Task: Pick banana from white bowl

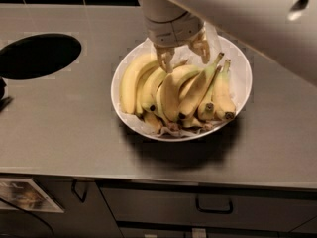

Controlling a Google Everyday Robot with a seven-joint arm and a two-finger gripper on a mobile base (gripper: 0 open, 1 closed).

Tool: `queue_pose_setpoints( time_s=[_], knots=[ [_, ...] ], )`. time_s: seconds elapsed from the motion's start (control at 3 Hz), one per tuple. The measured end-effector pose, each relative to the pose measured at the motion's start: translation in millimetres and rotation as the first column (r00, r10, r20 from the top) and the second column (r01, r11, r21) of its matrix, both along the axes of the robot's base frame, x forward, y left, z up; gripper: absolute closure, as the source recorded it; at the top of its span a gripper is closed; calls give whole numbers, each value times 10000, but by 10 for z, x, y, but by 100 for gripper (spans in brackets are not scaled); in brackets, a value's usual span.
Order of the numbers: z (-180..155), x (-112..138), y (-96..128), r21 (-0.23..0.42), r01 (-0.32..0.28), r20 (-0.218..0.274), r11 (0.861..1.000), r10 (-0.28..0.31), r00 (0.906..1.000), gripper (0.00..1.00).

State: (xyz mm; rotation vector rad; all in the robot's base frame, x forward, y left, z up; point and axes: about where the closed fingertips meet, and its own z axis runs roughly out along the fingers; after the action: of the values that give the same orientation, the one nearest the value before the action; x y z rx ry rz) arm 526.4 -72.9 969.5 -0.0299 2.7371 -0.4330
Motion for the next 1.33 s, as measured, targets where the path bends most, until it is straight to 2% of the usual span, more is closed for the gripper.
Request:
queue_pose_setpoints(
  time_s=[0.67, 1.33],
  knots=[
    [72, 91, -138, -268, 835, 722, 9962, -813, 9941, 52],
    [98, 92, -207, -107, 1352, 931, 9908, -1336, 9866, 51]
  ],
)
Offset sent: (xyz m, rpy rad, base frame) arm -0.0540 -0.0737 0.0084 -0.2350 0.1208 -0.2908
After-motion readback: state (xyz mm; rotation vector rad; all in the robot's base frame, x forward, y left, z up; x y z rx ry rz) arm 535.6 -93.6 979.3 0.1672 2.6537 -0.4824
